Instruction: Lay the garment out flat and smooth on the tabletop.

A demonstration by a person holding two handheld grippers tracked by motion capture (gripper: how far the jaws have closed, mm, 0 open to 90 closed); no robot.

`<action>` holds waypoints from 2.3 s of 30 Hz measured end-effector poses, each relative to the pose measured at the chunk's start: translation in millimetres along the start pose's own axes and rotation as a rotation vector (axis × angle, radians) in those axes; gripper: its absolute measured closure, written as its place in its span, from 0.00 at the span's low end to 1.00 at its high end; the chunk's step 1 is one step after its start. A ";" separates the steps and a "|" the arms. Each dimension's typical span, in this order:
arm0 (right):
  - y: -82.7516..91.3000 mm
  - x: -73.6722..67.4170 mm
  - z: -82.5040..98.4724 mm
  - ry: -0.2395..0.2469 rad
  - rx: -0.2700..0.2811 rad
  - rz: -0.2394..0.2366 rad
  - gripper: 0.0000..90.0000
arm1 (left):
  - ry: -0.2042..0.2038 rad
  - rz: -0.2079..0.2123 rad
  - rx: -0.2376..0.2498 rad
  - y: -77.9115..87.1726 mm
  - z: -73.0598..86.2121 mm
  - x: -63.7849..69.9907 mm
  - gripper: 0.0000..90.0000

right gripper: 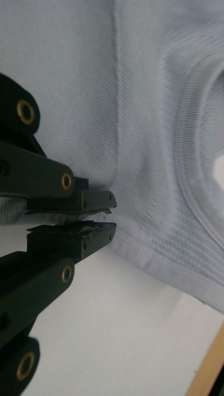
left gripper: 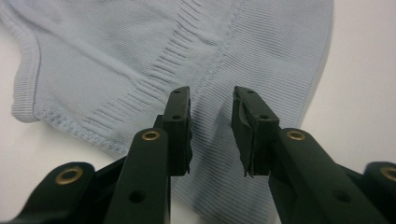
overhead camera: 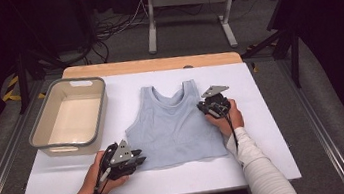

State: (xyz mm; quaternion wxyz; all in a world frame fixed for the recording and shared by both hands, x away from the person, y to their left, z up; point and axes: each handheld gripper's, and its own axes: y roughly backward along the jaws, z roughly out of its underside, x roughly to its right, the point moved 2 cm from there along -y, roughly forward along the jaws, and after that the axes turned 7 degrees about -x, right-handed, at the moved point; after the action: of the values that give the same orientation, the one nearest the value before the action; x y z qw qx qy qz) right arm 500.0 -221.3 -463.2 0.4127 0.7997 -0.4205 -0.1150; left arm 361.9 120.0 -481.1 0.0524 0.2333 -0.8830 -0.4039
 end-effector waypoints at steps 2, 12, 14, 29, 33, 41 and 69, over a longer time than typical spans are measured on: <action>1.4 0.7 3.3 -0.018 0.016 -0.007 0.92 | 0.001 -0.004 -0.002 0.6 0.4 0.4 0.76; 42.2 -8.7 3.7 0.006 0.179 -0.001 0.92 | -0.004 -0.011 0.053 6.4 -4.2 1.0 0.75; 53.3 -15.8 12.6 0.028 0.207 -0.006 0.94 | -0.008 -0.027 0.056 7.3 -3.9 0.5 0.74; 44.4 -15.2 47.4 0.021 0.098 -0.083 1.00 | -0.023 -0.053 0.068 8.6 -0.4 3.8 0.73; 38.2 -18.0 49.1 0.022 0.058 -0.070 0.99 | -0.017 -0.065 0.087 12.1 0.2 1.4 0.73; 52.7 -20.9 45.7 0.028 0.127 -0.054 0.94 | -0.003 -0.088 0.136 17.6 -6.7 -5.1 0.69; 111.5 -57.1 54.3 0.103 0.368 -0.011 0.39 | 0.016 -0.180 0.254 27.5 -15.4 -12.0 0.20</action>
State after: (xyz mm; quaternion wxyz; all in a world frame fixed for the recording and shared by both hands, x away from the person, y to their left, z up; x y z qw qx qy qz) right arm 371.4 -242.2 -422.5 0.2797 0.8689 -0.4085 0.0026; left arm 366.7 130.4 -449.4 -0.0071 0.3195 -0.9020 -0.2903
